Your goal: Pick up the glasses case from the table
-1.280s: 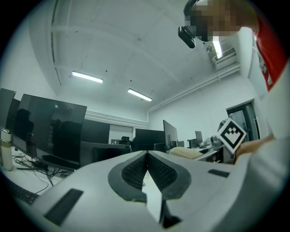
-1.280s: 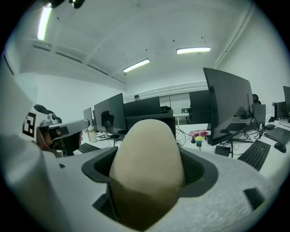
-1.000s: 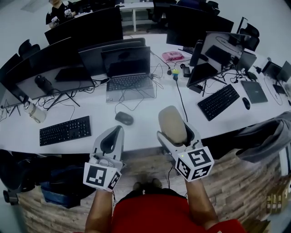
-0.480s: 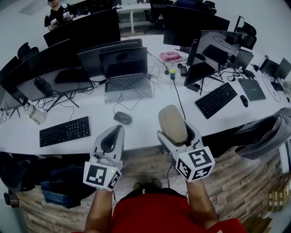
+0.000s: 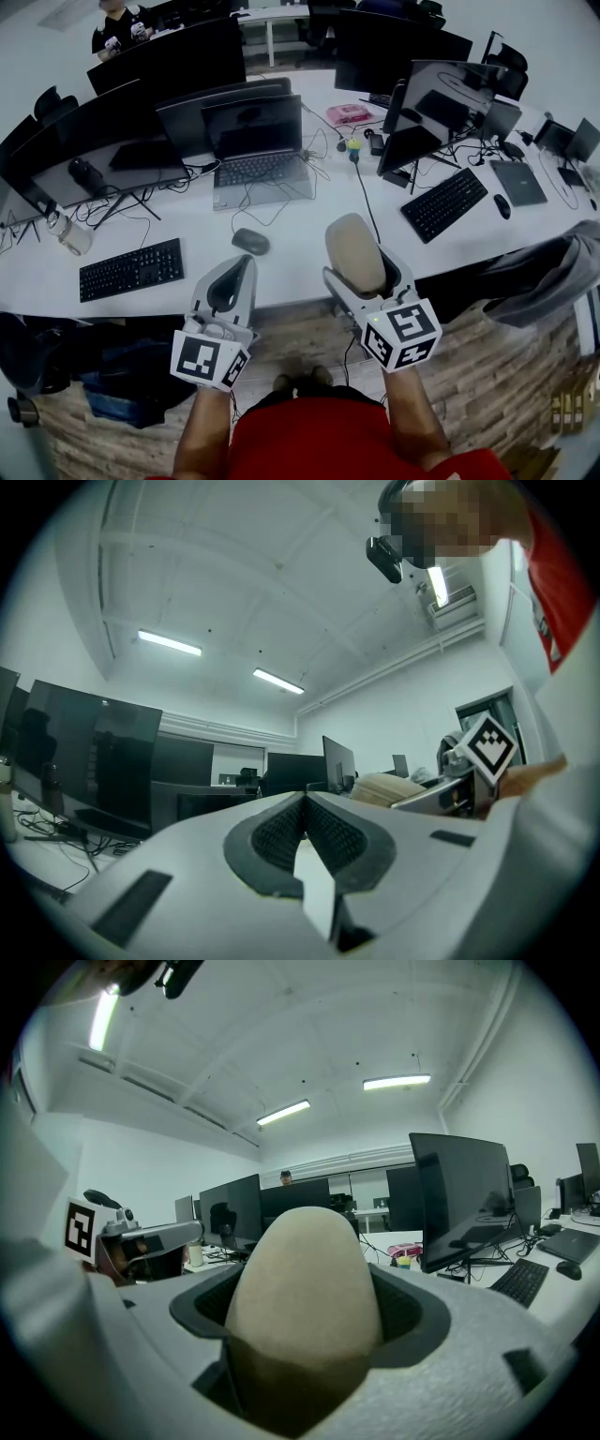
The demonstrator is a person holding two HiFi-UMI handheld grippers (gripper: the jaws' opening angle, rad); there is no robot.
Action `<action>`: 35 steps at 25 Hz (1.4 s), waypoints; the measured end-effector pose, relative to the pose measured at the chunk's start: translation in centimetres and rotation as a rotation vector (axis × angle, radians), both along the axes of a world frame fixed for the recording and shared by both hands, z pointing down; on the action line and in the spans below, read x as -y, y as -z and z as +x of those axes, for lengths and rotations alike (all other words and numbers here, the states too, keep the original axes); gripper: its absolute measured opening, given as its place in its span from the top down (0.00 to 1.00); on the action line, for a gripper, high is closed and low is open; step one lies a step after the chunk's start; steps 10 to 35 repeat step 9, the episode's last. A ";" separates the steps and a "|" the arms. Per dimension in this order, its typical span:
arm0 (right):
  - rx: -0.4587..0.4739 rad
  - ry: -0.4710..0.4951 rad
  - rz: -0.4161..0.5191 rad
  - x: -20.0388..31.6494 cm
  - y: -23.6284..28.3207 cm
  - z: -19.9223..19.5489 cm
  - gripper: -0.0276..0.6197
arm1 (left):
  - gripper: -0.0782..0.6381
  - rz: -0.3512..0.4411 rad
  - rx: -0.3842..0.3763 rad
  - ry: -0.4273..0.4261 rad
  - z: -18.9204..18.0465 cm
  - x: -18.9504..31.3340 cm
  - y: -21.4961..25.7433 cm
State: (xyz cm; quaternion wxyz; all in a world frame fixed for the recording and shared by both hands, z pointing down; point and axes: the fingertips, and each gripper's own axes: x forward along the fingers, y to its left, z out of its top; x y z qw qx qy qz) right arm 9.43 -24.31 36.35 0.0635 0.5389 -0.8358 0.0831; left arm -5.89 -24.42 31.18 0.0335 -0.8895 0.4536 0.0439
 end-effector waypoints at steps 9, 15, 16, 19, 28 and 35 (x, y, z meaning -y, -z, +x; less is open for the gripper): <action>0.003 0.006 -0.002 0.3 0.0 -0.1 0.34 | 0.88 0.004 -0.001 0.007 -0.1 0.2 0.1; 0.003 0.006 -0.002 0.3 0.0 -0.1 0.34 | 0.88 0.004 -0.001 0.007 -0.1 0.2 0.1; 0.003 0.006 -0.002 0.3 0.0 -0.1 0.34 | 0.88 0.004 -0.001 0.007 -0.1 0.2 0.1; 0.003 0.006 -0.002 0.3 0.0 -0.1 0.34 | 0.88 0.004 -0.001 0.007 -0.1 0.2 0.1; 0.003 0.006 -0.002 0.3 0.0 -0.1 0.34 | 0.88 0.004 -0.001 0.007 -0.1 0.2 0.1; 0.003 0.006 -0.002 0.3 0.0 -0.1 0.34 | 0.88 0.004 -0.001 0.007 -0.1 0.2 0.1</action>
